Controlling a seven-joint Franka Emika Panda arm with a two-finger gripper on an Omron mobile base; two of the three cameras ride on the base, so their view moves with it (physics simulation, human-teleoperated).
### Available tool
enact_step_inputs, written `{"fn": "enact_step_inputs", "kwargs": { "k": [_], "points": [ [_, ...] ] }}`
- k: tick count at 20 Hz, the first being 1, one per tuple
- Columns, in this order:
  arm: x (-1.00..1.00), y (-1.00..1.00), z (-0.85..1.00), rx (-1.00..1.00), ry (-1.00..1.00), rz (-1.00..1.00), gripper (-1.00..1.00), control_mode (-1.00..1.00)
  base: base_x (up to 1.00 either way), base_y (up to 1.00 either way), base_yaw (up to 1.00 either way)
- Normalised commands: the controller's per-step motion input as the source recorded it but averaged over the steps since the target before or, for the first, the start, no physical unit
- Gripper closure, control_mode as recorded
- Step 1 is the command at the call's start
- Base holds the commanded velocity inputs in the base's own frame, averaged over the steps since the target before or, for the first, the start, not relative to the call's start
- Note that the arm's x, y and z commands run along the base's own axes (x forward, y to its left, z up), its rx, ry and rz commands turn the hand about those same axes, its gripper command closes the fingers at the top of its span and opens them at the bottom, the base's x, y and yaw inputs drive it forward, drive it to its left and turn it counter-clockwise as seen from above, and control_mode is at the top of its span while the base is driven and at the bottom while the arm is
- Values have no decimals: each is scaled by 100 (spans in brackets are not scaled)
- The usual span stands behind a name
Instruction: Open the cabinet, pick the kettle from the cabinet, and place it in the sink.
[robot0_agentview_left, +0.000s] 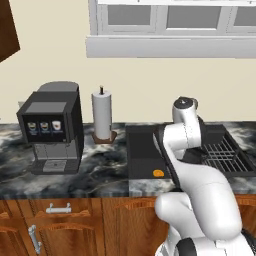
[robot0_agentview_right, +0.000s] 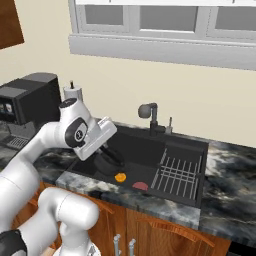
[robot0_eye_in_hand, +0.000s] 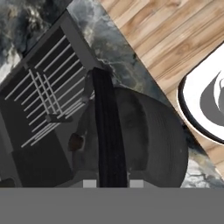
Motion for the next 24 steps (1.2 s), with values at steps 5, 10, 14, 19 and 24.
{"fn": "enact_step_inputs", "kwargs": {
  "k": [5,10,14,19,24],
  "points": [
    [19,-5,-21,6,2,-6,100,-100,0,0,0],
    [19,-6,-23,7,0,-4,100,-100,0,0,0],
    [18,-12,-26,4,0,-3,100,-100,0,0,0],
    [17,-17,-29,2,0,-3,100,-100,0,0,0],
    [16,-16,-27,0,0,-3,100,-100,0,0,0]
  ]
}}
